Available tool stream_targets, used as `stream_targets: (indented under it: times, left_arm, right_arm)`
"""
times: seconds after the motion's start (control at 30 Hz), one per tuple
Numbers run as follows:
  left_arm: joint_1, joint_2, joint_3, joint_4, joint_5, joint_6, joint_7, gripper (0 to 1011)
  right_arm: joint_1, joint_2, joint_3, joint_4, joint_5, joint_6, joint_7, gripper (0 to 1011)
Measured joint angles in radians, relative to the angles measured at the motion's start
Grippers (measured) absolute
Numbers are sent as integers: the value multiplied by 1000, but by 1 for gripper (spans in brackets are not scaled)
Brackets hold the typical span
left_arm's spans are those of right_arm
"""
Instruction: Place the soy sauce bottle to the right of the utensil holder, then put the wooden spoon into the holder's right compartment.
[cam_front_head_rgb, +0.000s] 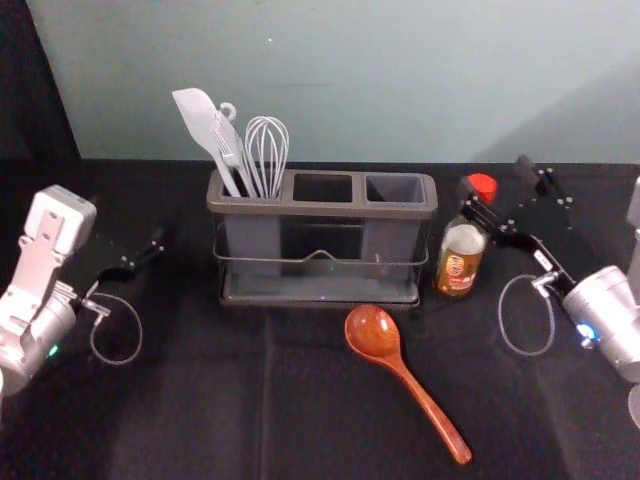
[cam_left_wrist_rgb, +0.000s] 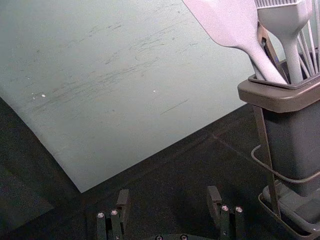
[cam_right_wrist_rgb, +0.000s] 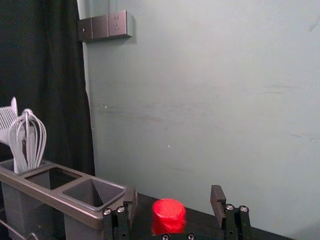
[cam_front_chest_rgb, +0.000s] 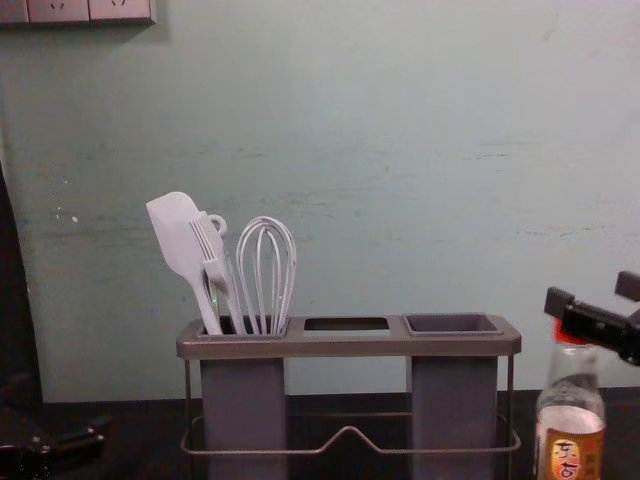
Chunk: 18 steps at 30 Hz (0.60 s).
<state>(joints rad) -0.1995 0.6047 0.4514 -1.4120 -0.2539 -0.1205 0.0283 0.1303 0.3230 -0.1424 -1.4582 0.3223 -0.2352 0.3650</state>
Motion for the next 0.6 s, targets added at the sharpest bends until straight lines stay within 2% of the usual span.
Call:
stream_targets:
  times: [0.07, 0.1, 0.3, 0.6]
  left_arm:
    - [0, 0, 0, 0, 0, 0, 0, 1000]
    - [0, 0, 0, 0, 0, 0, 0, 1000]
    - [0, 0, 0, 0, 0, 0, 0, 1000]
    - [0, 0, 0, 0, 0, 0, 0, 1000]
  right_arm:
    - [-14, 5, 6, -29, -3, 7, -6, 959]
    - [-20, 6, 8, -39, -6, 10, -10, 1002]
    - [-66, 17, 9, -117, -28, 30, -25, 1003]
    - [-148, 17, -23, -215, -78, 59, -46, 1003]
